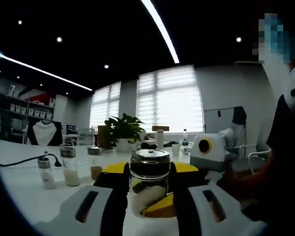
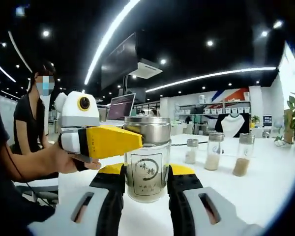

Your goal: Rotate the seasoning bottle until the label or dispensing opening points toward the visible target arrow and the bottle remains upright within the marked orientation range

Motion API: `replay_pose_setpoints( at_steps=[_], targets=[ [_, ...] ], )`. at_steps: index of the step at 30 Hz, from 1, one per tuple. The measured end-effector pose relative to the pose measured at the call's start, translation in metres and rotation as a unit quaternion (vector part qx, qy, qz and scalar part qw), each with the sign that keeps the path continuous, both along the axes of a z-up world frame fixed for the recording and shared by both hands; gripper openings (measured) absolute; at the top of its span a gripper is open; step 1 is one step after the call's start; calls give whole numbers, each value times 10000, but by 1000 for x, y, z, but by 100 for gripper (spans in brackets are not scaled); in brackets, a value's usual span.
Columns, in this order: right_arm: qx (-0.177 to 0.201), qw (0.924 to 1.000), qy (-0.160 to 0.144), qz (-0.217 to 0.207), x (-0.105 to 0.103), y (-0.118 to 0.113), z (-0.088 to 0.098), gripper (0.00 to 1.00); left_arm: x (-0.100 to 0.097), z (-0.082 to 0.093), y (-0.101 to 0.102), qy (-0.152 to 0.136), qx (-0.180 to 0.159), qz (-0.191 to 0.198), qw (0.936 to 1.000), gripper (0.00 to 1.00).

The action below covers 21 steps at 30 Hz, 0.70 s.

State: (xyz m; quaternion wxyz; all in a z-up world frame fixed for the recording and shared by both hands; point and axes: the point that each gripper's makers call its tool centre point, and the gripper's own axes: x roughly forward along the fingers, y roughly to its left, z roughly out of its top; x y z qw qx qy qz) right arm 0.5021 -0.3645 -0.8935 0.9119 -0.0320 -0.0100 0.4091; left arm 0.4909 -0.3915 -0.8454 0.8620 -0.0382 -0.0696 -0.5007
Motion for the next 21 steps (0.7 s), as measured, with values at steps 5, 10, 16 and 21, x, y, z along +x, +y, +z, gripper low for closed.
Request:
replay_pose_setpoints(
  at_steps=[5, 10, 16, 21],
  targets=[
    [-146, 9971, -72, -744, 13, -8, -4, 31, 10, -6, -3, 18, 29, 572, 9984, 35],
    [-336, 9953, -191, -889, 15, -9, -6, 31, 13, -8, -4, -46, 67, 857, 9963, 35],
    [-83, 9998, -114, 171, 5, -1, -7, 31, 10, -10, 2, 169, 255, 313, 9990, 34],
    [-33, 9963, -238, 824, -8, 1, -1, 31, 1, -7, 7, 147, 314, -425, 9985, 34]
  ],
)
